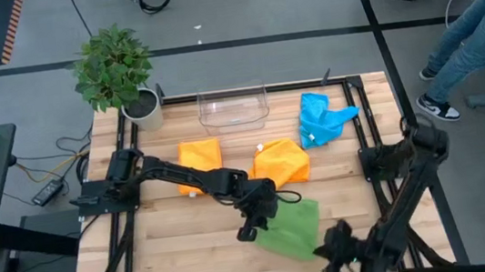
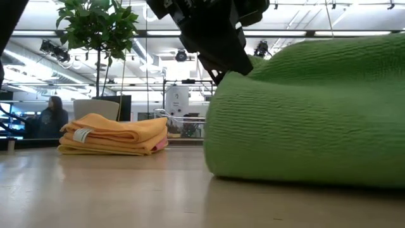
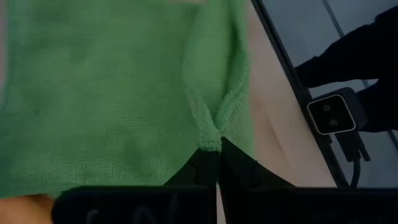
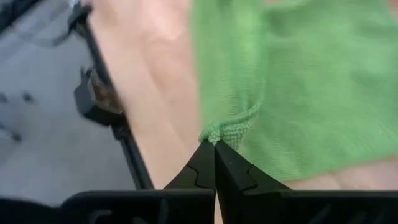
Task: Fold microfiber towels
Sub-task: Fold the green microfiber cloth
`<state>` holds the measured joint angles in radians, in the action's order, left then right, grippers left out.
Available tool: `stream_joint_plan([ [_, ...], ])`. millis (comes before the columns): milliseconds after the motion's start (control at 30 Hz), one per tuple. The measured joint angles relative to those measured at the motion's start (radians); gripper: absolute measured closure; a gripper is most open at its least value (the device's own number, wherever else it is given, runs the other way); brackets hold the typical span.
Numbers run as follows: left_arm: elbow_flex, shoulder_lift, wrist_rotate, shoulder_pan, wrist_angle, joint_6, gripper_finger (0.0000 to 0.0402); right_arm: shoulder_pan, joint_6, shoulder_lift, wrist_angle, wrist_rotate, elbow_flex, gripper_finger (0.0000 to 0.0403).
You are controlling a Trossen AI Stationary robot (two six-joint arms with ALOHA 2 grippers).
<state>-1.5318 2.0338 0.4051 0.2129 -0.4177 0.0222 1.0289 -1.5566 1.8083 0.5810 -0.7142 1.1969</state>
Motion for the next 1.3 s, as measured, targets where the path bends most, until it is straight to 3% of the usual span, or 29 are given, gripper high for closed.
stream_joint_plan([
  [233, 0.0, 0.0, -0.094, -0.013, 0.006, 0.028, 0.0394, -0.007, -0.168, -0.177, -0.016, -0.008, -0.222, 0.04],
  [500, 0.0, 0.0, -0.208, -0.077, 0.051, 0.123, 0.0396, -0.081, -0.191, -0.321, -0.031, 0.079, -0.42, 0.04],
  [700, -0.002, 0.013, -0.221, -0.106, 0.01, 0.168, 0.0395, -0.134, -0.165, -0.376, -0.097, 0.094, -0.54, 0.04],
  [967, -0.003, 0.042, -0.3, -0.09, -0.035, 0.179, 0.0395, -0.196, -0.094, -0.397, -0.141, 0.089, -0.61, 0.04],
  [1200, 0.0, 0.061, -0.309, -0.102, -0.058, 0.203, 0.0396, -0.24, -0.066, -0.392, -0.189, 0.086, -0.637, 0.04],
  [1300, -0.001, 0.071, -0.309, -0.101, -0.051, 0.207, 0.0375, -0.257, -0.028, -0.39, -0.196, 0.103, -0.64, 0.04],
])
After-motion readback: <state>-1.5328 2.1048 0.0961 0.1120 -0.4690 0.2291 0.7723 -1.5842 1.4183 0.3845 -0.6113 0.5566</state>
